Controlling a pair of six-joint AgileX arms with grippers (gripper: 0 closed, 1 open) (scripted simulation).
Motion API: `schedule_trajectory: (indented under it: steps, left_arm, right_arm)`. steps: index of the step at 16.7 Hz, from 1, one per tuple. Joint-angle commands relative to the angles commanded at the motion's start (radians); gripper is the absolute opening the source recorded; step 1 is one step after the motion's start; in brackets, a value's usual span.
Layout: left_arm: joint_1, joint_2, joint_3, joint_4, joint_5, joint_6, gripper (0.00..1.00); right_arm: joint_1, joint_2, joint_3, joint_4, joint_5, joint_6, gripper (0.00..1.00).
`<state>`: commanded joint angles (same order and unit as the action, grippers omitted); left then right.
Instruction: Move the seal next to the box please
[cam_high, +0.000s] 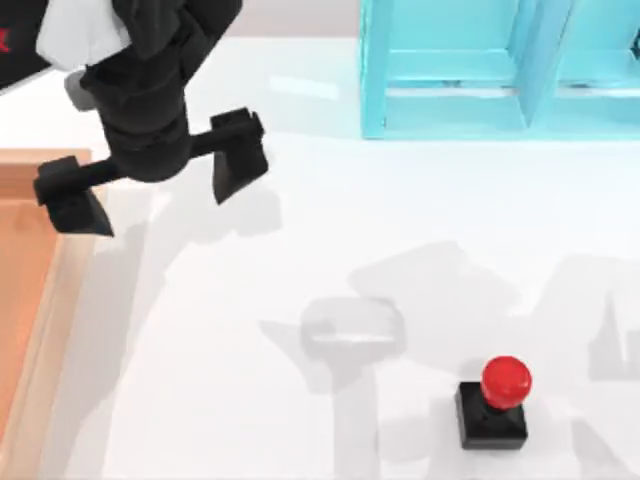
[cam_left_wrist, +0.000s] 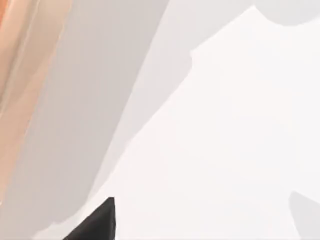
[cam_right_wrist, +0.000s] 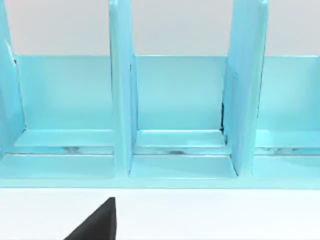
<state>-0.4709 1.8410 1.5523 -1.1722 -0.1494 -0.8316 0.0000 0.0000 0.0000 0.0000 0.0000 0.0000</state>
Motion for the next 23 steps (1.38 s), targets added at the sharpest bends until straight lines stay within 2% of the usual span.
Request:
schedule_trajectory:
  steps: [6, 13, 17, 23]
  left_arm:
    - [-0.266, 0.345, 0.420, -0.268, 0.050, -0.122, 1.00]
    - [-0.547, 0.572, 0.859, -0.457, 0.127, -0.213, 1.00]
    - [-0.625, 0.624, 0.995, -0.495, 0.150, -0.241, 1.00]
    - [-0.639, 0.633, 1.021, -0.499, 0.156, -0.246, 1.00]
  right_arm:
    - [0.000, 0.000, 0.000, 0.000, 0.000, 0.000, 1.00]
    - [0.000, 0.000, 0.000, 0.000, 0.000, 0.000, 1.00]
    - [0.000, 0.000, 0.000, 0.000, 0.000, 0.000, 1.00]
    - [0.000, 0.000, 0.000, 0.000, 0.000, 0.000, 1.00]
